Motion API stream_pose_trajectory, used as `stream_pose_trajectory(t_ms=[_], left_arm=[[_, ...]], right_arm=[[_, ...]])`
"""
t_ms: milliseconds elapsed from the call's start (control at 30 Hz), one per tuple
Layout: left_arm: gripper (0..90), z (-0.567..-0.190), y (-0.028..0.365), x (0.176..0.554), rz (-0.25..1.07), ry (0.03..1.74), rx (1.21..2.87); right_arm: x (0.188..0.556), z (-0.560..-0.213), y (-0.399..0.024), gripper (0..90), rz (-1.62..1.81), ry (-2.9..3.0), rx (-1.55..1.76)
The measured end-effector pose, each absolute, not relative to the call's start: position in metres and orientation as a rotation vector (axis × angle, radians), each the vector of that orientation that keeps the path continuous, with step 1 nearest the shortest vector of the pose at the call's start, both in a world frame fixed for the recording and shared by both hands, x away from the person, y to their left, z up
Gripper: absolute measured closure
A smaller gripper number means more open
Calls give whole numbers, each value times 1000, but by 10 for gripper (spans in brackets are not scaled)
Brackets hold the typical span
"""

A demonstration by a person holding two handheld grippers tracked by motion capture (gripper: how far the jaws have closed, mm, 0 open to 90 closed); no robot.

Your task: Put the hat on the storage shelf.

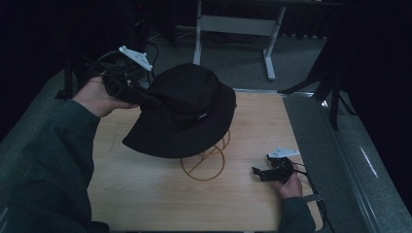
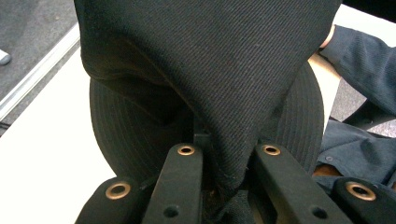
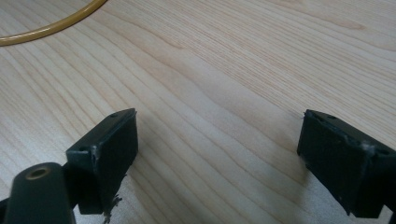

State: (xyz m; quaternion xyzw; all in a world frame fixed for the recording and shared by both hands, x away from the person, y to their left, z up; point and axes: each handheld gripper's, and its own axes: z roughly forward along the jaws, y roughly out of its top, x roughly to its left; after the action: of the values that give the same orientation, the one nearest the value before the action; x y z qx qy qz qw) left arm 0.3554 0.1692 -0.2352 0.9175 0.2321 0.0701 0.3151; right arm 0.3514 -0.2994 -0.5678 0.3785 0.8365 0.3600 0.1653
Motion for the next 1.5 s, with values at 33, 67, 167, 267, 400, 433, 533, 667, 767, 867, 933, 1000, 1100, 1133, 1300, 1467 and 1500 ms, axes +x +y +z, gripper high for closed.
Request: stream_pose_trajectory(t_ms=[33,67,167,267,400,433,533,667,767,867,933,1000,1100,1133,1300,1467,1500], left_arm=[[858,-236,168,356,180,607,2417],[858,-236,166,356,176,606,2417],[857,-238,161,357,170,596,2418],[856,-242,157,357,175,595,2419],[856,-248,150,358,168,589,2430],[856,-249,149,358,161,584,2429],[855,-251,145,357,153,570,2438],[852,-254,141,358,141,560,2450],[848,-257,138,357,133,549,2461],[845,-261,135,356,125,543,2471],[841,-263,133,356,127,541,2476],[838,-266,131,355,122,537,2475],[830,-270,130,355,118,535,2476],[826,-272,129,355,116,541,2481],[799,-280,126,358,116,558,2496],[785,-288,123,361,131,588,2519],[780,-289,123,361,130,591,2518]], right_arm=[[351,-568,-299,122,1026,2383,1078],[351,-568,-299,122,1026,2383,1078],[351,-568,-299,122,1026,2383,1076],[351,-568,-299,122,1026,2384,1077],[351,-568,-300,122,1024,2385,1073],[351,-568,-299,122,1024,2385,1073],[351,-568,-299,122,1027,2384,1076],[351,-568,-299,122,1027,2384,1077],[351,-568,-299,122,1026,2384,1076],[351,-568,-299,122,1027,2384,1077],[351,-568,-299,122,1027,2384,1076],[351,-568,-299,122,1027,2384,1076],[351,-568,-299,122,1027,2384,1076],[351,-568,-299,122,1026,2386,1075],[351,-568,-299,122,1026,2386,1074],[351,-568,-299,122,1026,2386,1074],[351,-568,-299,122,1026,2387,1074]])
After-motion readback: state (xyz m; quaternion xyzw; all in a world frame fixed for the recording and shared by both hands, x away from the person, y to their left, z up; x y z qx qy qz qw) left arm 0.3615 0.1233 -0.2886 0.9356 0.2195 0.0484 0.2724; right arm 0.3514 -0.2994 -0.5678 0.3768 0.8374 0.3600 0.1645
